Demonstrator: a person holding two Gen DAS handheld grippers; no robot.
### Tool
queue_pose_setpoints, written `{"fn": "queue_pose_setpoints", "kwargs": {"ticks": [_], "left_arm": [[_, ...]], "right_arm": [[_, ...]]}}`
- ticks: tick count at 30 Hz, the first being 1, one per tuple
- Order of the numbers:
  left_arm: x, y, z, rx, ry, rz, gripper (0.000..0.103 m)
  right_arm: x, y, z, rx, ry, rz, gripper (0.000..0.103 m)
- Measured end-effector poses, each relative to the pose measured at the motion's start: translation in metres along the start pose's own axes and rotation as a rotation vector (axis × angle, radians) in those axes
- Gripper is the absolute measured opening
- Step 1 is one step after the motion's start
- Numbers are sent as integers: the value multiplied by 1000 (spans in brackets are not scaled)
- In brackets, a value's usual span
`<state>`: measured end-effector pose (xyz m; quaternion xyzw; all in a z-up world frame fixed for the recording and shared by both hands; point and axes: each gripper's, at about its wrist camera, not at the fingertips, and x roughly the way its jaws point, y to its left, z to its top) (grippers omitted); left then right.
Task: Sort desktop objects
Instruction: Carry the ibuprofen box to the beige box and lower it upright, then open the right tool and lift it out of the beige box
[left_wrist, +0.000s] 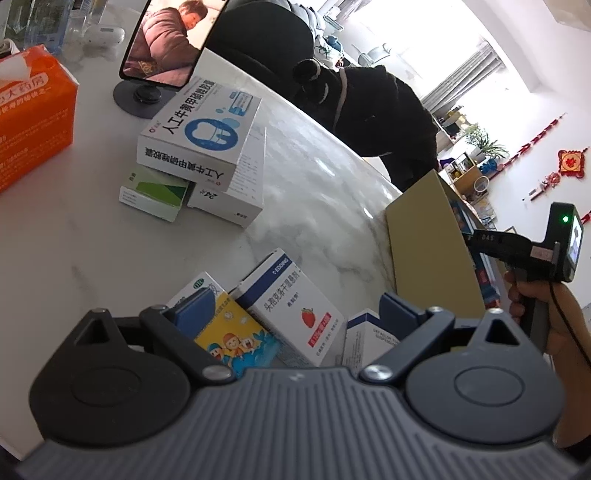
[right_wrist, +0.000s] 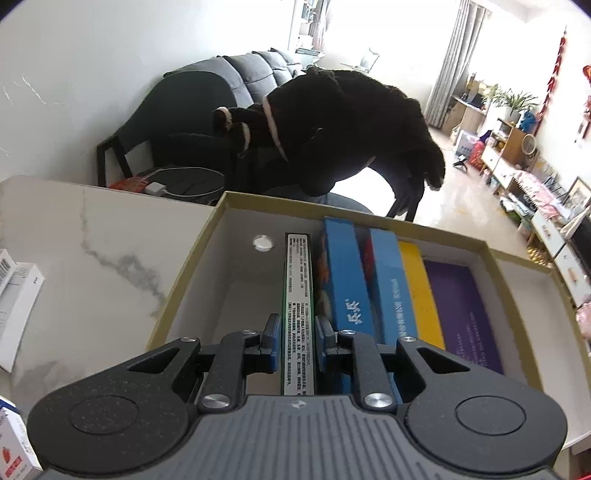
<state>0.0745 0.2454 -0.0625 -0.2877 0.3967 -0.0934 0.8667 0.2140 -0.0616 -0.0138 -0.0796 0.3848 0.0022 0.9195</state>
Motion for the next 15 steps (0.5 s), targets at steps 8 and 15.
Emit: {"fn": "queue_pose_setpoints", "kwargs": {"ticks": [8,15], "left_arm": [[-1,-1,1,14,-2,25,98],[-2,-4,10,98,-52,135,103]], "right_arm": [[-7,2,-3,-55,-36,0,28],[-25,-2,-3,-68,-72,53,46]]}}
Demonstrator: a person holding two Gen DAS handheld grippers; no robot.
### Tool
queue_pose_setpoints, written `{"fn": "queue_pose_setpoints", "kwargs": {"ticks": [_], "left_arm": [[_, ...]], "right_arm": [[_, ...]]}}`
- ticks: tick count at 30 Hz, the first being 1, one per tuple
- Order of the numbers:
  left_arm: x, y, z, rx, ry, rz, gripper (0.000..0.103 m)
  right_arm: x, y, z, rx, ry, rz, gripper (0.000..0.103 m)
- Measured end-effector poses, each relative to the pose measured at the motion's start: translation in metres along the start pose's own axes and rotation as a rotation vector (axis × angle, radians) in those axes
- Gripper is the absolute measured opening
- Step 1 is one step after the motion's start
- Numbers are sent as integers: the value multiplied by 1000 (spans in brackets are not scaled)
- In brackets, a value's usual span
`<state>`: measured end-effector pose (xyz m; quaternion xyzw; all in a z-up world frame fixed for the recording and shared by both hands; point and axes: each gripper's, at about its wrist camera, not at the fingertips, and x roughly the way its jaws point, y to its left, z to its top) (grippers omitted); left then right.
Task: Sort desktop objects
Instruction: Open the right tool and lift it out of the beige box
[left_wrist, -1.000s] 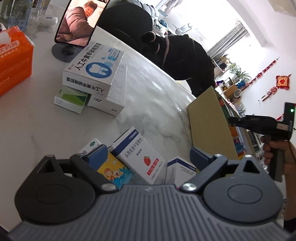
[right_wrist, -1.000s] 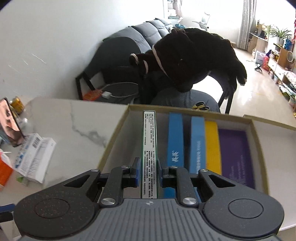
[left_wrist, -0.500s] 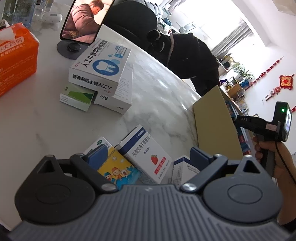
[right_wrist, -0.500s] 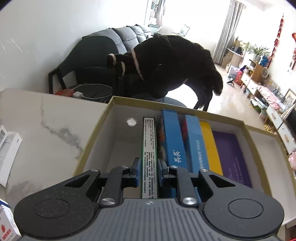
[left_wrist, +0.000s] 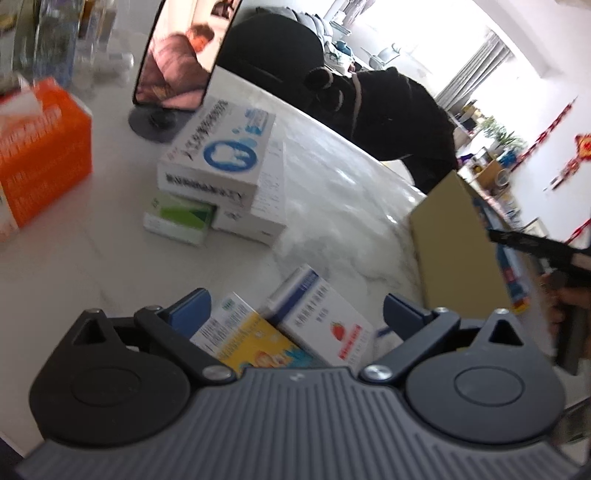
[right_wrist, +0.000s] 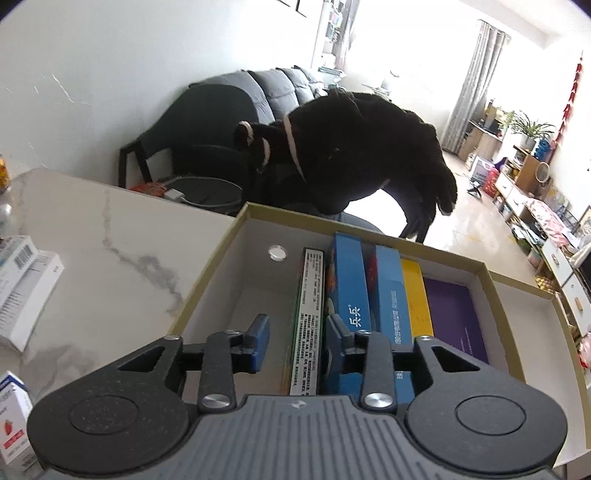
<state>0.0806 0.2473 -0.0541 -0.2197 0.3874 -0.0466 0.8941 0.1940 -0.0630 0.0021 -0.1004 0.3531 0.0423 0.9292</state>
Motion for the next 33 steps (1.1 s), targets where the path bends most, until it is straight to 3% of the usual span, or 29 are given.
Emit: {"fn": "queue_pose_setpoints", "kwargs": {"ticks": [3,7,12,26,33], "left_arm": [[3,-2,6,74,-61,91,103],[15,-6,12,200,-128,181,103],[30,0,20,223,-195,207,103],[42,27,24,69,-251,176,103],[40,31,22,58,-264,167,103]], "right_arm": [[-14,-1,0,-21,-46,-6,62],[-32,-7,-2,-26,-100,7,73],[-56,-15,-10,-7,-157,57,83],[-109,-17,-43,31,-251,200,86],[-114,-3,-47,23,-253,259,86]]}}
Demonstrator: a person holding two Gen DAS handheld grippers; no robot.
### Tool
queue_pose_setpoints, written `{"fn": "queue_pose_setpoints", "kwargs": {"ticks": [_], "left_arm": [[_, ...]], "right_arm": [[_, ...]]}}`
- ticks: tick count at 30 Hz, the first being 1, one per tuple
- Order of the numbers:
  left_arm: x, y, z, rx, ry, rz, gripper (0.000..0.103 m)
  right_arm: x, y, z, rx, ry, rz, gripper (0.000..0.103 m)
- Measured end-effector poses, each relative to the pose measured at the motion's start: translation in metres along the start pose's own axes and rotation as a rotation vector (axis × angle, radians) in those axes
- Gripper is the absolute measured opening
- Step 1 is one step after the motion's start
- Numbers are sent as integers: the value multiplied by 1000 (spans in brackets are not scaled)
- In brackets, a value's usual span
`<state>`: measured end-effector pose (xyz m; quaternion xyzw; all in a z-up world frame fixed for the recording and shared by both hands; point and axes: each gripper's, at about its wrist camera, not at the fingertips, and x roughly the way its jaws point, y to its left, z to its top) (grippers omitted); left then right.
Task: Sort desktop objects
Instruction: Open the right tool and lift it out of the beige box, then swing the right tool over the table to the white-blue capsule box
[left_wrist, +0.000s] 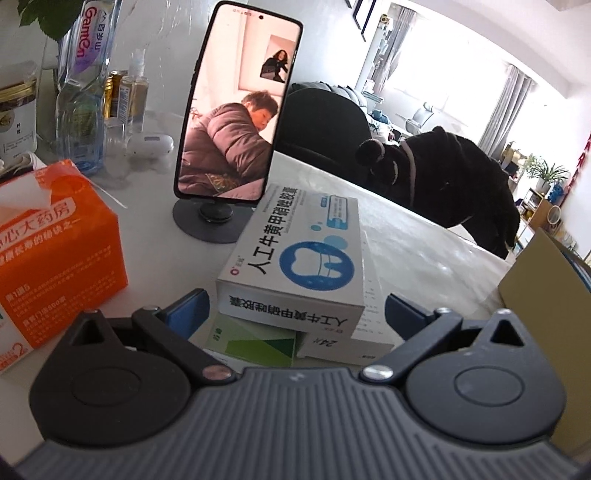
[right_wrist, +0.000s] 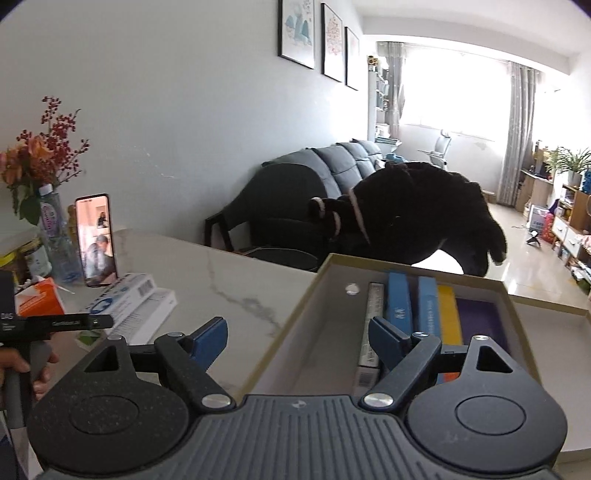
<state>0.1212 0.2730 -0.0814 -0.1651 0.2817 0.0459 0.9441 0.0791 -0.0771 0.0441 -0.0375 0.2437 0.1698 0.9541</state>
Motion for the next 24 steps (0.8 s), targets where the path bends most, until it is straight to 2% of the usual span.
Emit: {"fn": "queue_pose_setpoints", "kwargs": {"ticks": [6,12,16,20,24], "left_arm": [[3,0,-1,3,2,4,103],[5,1,2,1,-16,2,102],[8,2,2,-1,-16,-3,98],[10,3,1,5,-17,-5,85],[10,3,1,21,-17,1,84]], "right_arm": [[-1,17,-5,-26,11,50,86],[-2,26,-7,-33,15,61,86],[-1,30,-6,-43,16,64,86],[-1,34,-7,-44,13,80,86],[1,39,-7,-51,19,94,86]]}}
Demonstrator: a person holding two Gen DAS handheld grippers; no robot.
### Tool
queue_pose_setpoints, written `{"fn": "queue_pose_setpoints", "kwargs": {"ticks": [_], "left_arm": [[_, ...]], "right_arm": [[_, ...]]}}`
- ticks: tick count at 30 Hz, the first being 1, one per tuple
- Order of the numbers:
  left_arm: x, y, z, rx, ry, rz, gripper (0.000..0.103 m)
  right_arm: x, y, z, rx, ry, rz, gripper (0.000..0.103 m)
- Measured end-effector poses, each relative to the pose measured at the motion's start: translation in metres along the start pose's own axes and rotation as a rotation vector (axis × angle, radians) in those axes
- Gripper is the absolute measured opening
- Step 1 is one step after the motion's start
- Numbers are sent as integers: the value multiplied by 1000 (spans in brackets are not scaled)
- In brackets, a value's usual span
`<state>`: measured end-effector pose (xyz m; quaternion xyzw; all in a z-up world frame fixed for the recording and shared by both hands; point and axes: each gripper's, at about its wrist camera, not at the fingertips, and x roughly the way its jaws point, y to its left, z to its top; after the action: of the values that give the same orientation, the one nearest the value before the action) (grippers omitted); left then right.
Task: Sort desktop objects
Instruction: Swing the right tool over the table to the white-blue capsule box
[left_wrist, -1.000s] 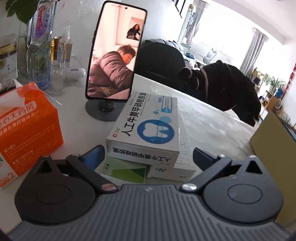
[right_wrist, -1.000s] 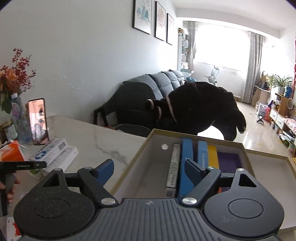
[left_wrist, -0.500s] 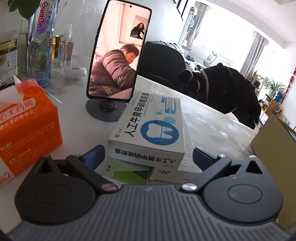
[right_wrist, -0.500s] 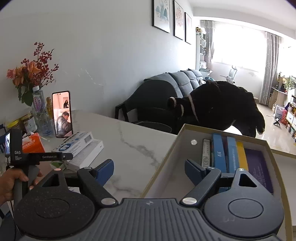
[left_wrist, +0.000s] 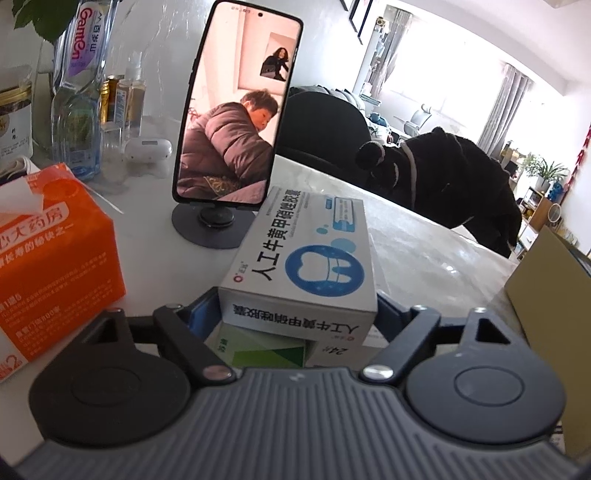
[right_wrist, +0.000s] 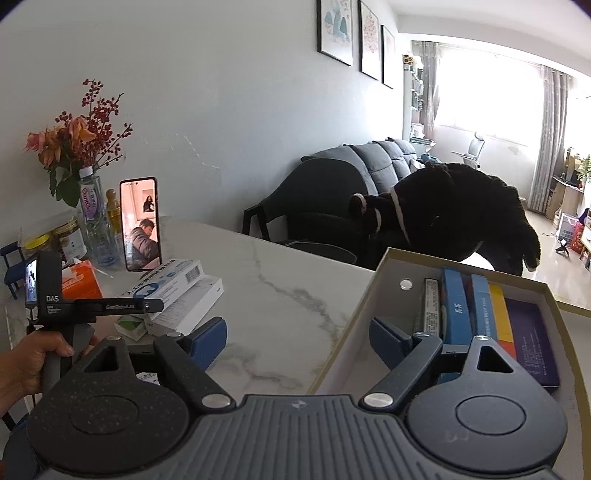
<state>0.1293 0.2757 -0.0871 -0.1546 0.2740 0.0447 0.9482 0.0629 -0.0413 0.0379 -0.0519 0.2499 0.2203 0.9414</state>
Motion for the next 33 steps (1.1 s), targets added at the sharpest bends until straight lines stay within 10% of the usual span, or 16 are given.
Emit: {"fn": "queue_pose_setpoints", "kwargs": {"ticks": [19,33], "left_arm": [[-31,-17,-12,-10,101,-17,82],[-46,-33,-12,-67,200,-56,82]], "right_arm": [[27,56,8,79,69,219,87],[86,56,-1,404,268,399,82]]}}
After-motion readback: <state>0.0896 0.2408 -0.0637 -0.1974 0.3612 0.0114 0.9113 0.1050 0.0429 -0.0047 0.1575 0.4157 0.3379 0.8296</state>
